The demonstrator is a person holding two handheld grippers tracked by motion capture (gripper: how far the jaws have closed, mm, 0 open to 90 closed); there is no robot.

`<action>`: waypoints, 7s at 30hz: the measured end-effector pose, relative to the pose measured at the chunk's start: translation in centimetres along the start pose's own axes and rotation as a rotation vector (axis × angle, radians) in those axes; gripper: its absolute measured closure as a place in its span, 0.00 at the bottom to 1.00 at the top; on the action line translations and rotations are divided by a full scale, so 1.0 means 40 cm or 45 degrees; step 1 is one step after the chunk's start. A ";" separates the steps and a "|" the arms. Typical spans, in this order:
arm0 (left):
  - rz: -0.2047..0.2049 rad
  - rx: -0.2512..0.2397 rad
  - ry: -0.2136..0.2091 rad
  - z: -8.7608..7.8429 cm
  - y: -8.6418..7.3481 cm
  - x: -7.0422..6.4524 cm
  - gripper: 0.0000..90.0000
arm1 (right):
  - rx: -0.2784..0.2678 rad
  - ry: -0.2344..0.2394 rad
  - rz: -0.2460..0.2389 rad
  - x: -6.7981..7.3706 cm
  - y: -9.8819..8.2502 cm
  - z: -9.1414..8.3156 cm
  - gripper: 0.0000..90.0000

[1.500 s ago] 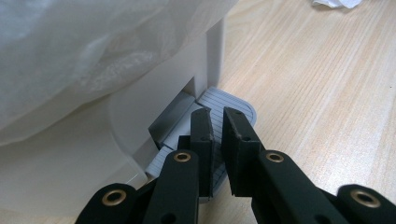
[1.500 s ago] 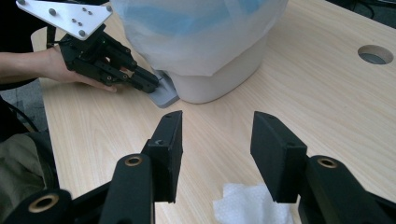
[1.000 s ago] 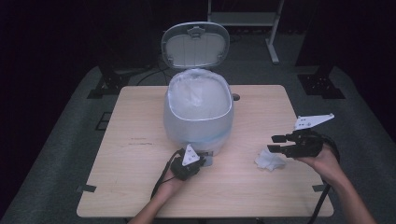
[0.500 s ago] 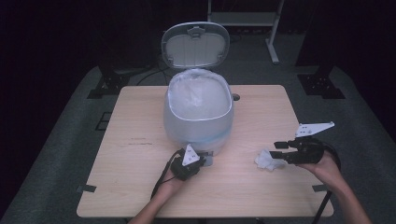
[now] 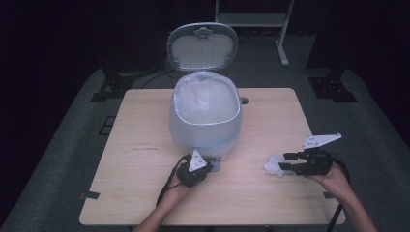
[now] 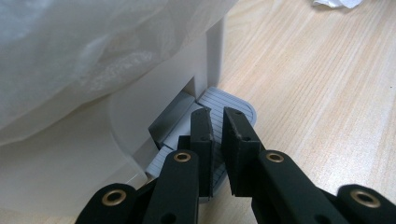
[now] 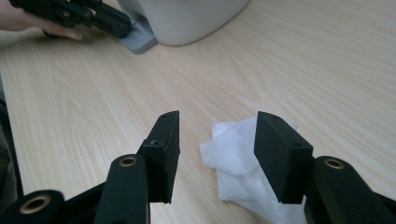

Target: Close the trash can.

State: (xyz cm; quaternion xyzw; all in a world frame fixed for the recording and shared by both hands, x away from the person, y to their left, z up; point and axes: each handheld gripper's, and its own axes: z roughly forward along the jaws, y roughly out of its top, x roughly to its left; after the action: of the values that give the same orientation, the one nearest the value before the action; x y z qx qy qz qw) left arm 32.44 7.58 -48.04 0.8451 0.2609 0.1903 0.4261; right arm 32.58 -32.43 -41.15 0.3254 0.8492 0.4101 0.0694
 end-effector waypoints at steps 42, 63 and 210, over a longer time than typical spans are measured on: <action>0.002 0.005 0.000 0.000 0.001 0.000 0.92 | 0.146 -0.131 -0.012 -0.030 -0.074 0.121 0.65; 0.007 0.008 -0.003 -0.001 0.000 0.001 0.92 | 0.169 -0.138 0.006 -0.015 -0.054 0.123 0.96; 0.000 0.008 -0.005 -0.001 0.000 0.002 0.91 | -0.207 0.035 -0.287 0.200 0.580 -0.257 0.95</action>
State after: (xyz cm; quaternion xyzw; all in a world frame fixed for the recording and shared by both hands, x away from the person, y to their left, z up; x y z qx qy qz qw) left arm 32.48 7.65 -47.98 0.8468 0.2606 0.1878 0.4240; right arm 33.89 -23.76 -16.02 0.2155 0.8453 0.4715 0.1296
